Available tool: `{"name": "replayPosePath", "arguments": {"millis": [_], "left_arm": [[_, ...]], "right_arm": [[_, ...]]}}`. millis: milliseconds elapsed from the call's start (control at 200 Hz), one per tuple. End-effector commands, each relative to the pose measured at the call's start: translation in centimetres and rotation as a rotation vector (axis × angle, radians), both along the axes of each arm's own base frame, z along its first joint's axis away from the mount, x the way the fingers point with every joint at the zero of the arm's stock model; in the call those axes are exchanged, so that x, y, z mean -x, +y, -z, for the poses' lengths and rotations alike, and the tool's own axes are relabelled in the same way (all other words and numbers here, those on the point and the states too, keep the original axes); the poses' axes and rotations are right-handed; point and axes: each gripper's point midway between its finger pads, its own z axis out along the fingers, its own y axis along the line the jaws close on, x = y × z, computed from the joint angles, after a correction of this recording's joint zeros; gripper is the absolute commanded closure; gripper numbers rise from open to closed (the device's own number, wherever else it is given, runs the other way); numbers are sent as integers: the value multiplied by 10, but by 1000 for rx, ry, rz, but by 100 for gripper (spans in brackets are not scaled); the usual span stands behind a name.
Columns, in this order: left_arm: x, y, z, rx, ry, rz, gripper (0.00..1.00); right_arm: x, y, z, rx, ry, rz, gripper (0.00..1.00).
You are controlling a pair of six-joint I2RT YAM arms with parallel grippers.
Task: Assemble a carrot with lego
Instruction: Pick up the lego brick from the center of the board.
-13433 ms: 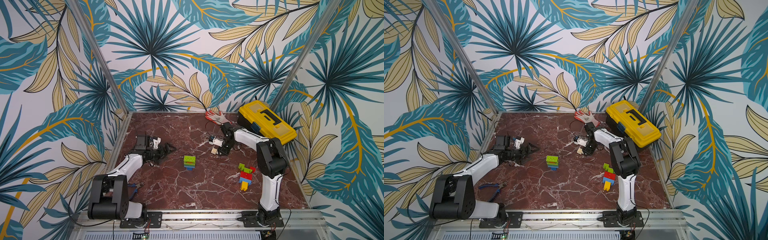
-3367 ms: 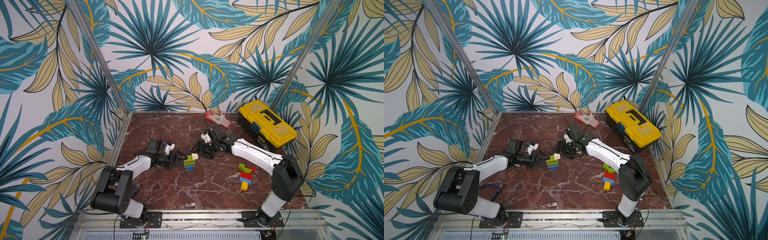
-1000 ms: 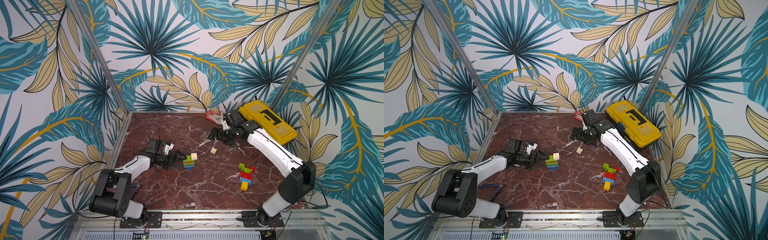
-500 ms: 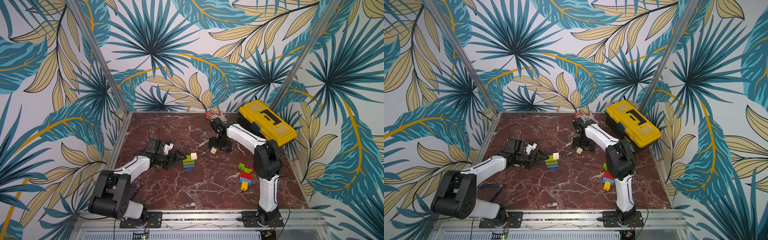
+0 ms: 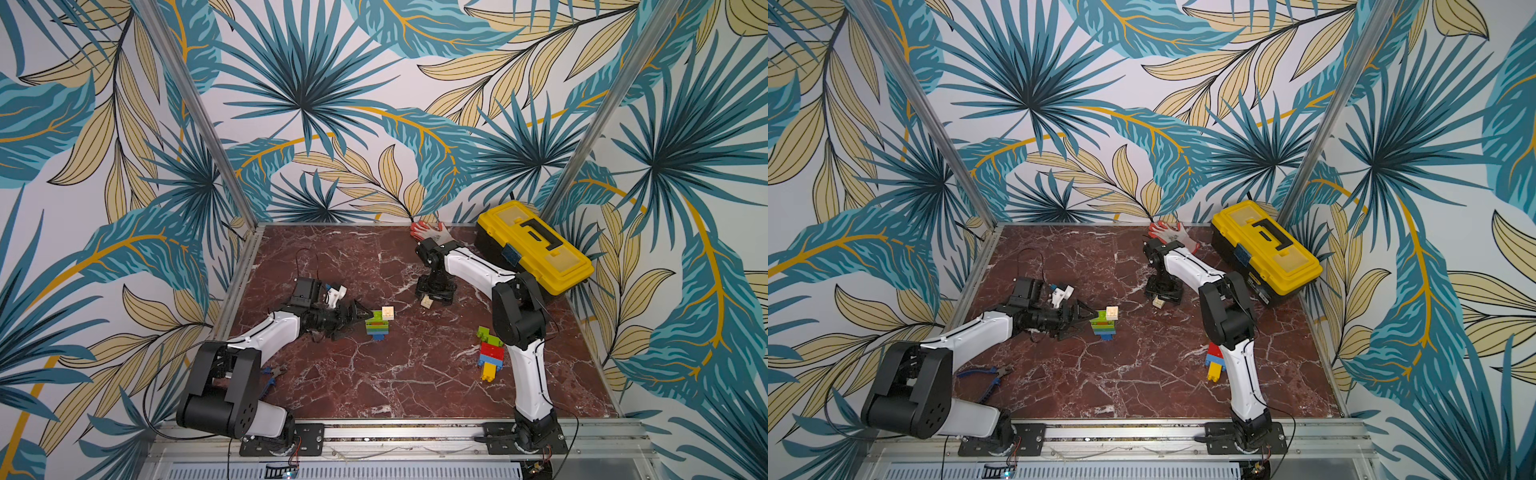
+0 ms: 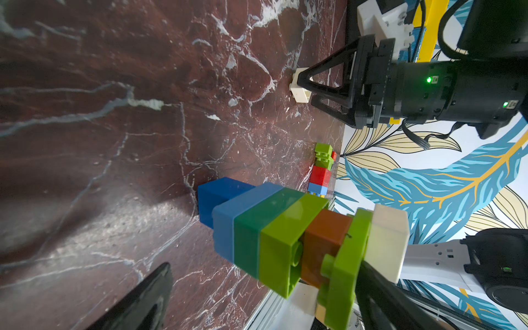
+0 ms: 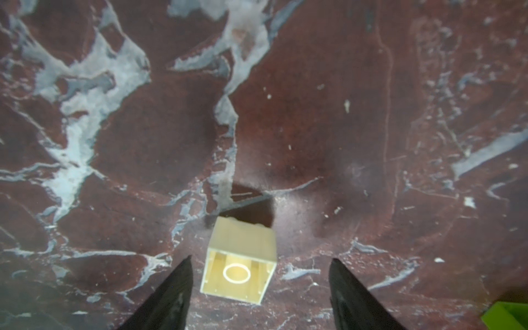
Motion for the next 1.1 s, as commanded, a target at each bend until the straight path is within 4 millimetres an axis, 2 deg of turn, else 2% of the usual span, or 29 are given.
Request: {"name": "replayPosePath", "arguments": {"millis": [0,60,135,406,641,936,1096], "left_arm": [[-1,-2,-10,10,-49,3,1],[0,-2,-9,10,-49,4,1],[0,-3,-11,11,-51,5,0],[0,-2,-9,7,-49,3,1],[-1,-2,-9,4,-50,1,1],[-1,0,-9,-1,-53,-8,1],[0,1,-9,-3,-54,-13,1]], "right_arm": [[-1,1,6,0,15,19,32],[-2,1,8,0,16,23,34],[-3,3,11,-8,23,19,42],[-6,7,15,-15,33,13,51],[-3,6,8,-19,32,5,62],[8,5,2,-29,45,7,69],[31,8,-3,-41,70,11,69]]}}
